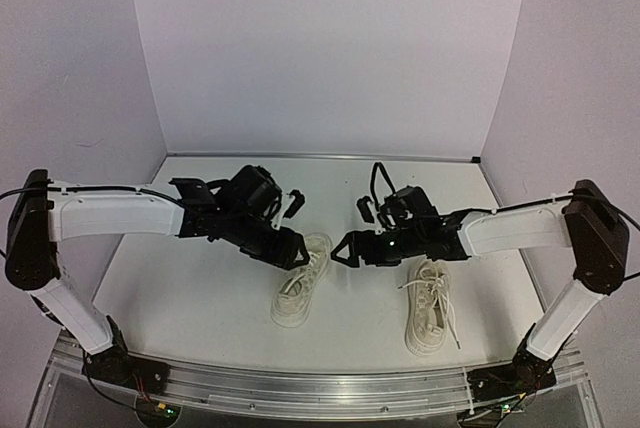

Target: Tie the shoes

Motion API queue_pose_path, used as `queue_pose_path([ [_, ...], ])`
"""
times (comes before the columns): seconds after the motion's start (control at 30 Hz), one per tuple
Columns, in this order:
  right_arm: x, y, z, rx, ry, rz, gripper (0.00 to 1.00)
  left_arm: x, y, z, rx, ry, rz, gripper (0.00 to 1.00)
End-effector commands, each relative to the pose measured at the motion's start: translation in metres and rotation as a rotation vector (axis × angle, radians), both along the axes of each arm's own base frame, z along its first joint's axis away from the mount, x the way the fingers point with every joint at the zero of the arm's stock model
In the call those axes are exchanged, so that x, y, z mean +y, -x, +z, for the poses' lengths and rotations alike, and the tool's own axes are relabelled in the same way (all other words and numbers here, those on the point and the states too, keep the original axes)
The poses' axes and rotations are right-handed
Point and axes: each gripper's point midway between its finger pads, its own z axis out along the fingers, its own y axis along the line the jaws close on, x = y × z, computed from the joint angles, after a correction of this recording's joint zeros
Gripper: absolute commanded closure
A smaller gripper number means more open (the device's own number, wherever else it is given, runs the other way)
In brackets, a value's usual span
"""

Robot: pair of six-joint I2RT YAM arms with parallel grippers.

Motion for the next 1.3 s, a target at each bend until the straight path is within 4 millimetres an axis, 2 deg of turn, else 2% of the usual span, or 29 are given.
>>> queue_pose_path([
  [0.0, 0.022, 0.01, 0.017, -0.01, -0.08, 0.055, 0.07, 0.004, -0.001, 0.004, -0.035, 0.021, -0.081, 0.49],
  [0.13, 0.028, 0.006, 0.016, -0.012, -0.08, 0.061, 0.07, 0.003, 0.002, -0.012, -0.002, -0.017, -0.114, 0.54],
  [0.27, 0.028, 0.005, 0.019, -0.02, -0.083, 0.061, 0.07, -0.005, 0.008, -0.023, 0.029, 0.007, -0.147, 0.49],
  [0.53, 0.019, 0.011, 0.003, -0.002, -0.053, 0.05, 0.07, -0.022, 0.014, -0.041, 0.101, 0.06, -0.19, 0.45],
  [0.73, 0.018, 0.008, -0.006, -0.005, -0.029, 0.042, 0.08, -0.03, 0.016, -0.046, 0.123, 0.085, -0.21, 0.46],
  [0.93, 0.017, 0.006, -0.009, -0.008, -0.021, 0.036, 0.08, -0.04, 0.02, -0.039, 0.167, 0.181, -0.238, 0.56],
  [1.03, 0.016, 0.006, -0.008, -0.012, -0.019, 0.03, 0.08, -0.037, 0.017, -0.033, 0.209, 0.246, -0.221, 0.62],
  [1.17, 0.015, 0.005, -0.008, -0.014, -0.015, 0.023, 0.08, -0.032, 0.012, -0.033, 0.234, 0.283, -0.194, 0.62],
  [1.27, 0.015, 0.005, -0.008, -0.016, -0.016, 0.022, 0.08, -0.031, 0.013, -0.038, 0.262, 0.295, -0.187, 0.58],
])
